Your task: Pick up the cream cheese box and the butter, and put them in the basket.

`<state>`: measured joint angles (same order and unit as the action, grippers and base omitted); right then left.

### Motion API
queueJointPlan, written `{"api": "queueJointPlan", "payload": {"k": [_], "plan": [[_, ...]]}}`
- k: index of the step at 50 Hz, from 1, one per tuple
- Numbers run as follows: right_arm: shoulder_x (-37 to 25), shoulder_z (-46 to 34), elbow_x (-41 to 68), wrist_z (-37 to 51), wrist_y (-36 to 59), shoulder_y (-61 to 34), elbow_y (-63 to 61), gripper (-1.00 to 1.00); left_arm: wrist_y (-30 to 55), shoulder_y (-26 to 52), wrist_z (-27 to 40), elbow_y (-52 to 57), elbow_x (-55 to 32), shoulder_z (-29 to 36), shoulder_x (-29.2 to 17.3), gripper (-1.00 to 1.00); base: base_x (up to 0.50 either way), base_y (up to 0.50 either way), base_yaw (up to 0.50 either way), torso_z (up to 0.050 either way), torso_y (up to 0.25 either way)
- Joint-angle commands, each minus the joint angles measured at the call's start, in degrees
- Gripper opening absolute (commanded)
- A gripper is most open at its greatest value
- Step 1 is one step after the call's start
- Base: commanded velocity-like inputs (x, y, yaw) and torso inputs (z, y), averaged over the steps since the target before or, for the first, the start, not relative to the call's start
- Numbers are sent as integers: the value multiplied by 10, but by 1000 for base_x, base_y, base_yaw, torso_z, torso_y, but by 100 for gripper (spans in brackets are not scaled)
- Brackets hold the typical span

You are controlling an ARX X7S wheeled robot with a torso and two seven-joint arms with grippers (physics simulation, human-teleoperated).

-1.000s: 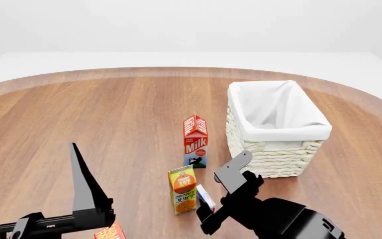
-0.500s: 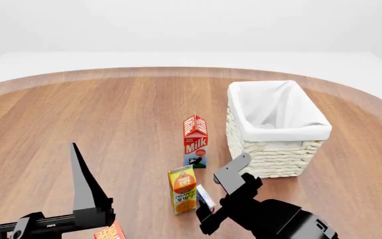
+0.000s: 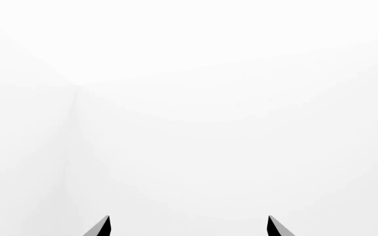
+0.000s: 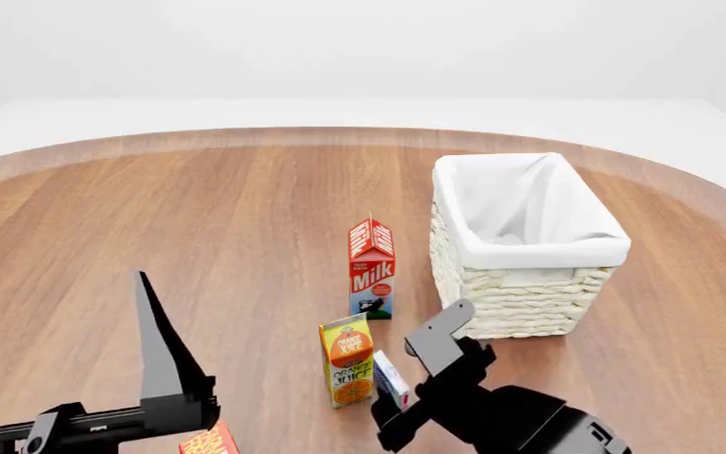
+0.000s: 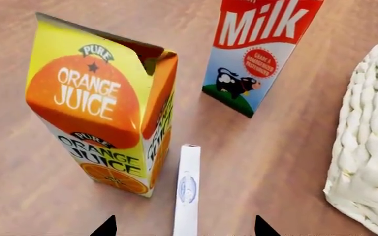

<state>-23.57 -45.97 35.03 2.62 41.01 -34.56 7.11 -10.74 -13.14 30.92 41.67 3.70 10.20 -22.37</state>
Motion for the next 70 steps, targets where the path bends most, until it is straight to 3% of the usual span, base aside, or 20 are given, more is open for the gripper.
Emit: {"api": "queueJointPlan", "payload": {"k": [1, 70], "plan": [[14, 10, -12, -14, -12, 3, 15, 100, -12, -2, -7, 2, 11, -12, 8, 100, 0, 0, 0, 0, 0], [48, 2, -24, -21, -53, 6, 107, 100, -10, 2, 3, -3, 8, -6, -1, 100, 0, 0, 0, 0, 0]]}}
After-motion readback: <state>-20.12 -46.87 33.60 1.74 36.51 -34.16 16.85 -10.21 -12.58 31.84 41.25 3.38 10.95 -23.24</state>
